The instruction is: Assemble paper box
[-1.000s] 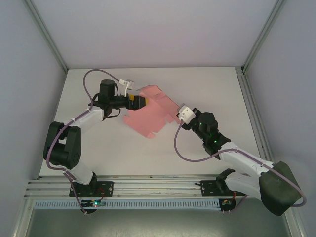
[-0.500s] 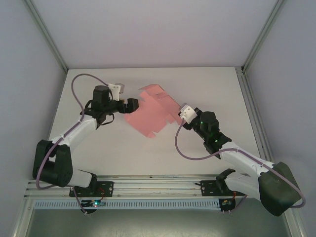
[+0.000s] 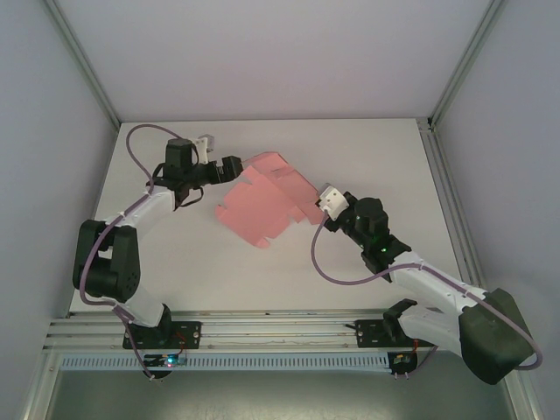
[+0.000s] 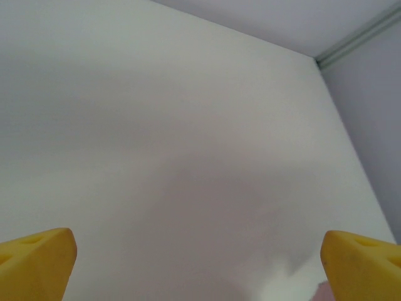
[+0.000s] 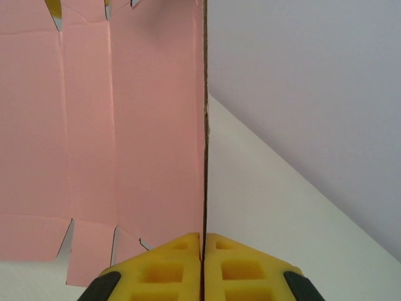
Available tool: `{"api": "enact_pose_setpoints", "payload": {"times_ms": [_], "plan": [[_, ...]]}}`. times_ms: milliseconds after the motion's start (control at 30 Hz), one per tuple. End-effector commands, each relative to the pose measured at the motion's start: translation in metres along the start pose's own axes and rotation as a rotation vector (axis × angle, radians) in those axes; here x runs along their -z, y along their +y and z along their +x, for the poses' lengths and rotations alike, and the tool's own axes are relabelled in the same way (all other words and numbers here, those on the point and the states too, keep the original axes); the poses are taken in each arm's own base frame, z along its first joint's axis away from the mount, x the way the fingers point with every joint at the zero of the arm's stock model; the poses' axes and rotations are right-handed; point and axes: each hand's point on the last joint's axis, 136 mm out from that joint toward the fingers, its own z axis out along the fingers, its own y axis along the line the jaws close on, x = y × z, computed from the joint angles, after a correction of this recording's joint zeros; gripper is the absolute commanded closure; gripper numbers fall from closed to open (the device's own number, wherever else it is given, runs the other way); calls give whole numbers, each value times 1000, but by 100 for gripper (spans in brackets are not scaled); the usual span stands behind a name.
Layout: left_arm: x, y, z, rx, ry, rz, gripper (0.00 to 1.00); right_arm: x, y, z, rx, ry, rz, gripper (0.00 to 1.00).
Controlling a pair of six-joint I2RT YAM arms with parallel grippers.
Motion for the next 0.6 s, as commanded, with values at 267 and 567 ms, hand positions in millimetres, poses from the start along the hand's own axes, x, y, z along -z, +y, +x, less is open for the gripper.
{"api": "enact_pose_setpoints", "payload": {"times_ms": [267, 567], "plan": [[-8, -60, 38, -167, 97, 246, 0, -6, -17, -18, -52, -21, 39, 92], [-30, -59, 55, -165, 163, 219, 0, -12, -10, -10, -42, 17, 5, 92]]}}
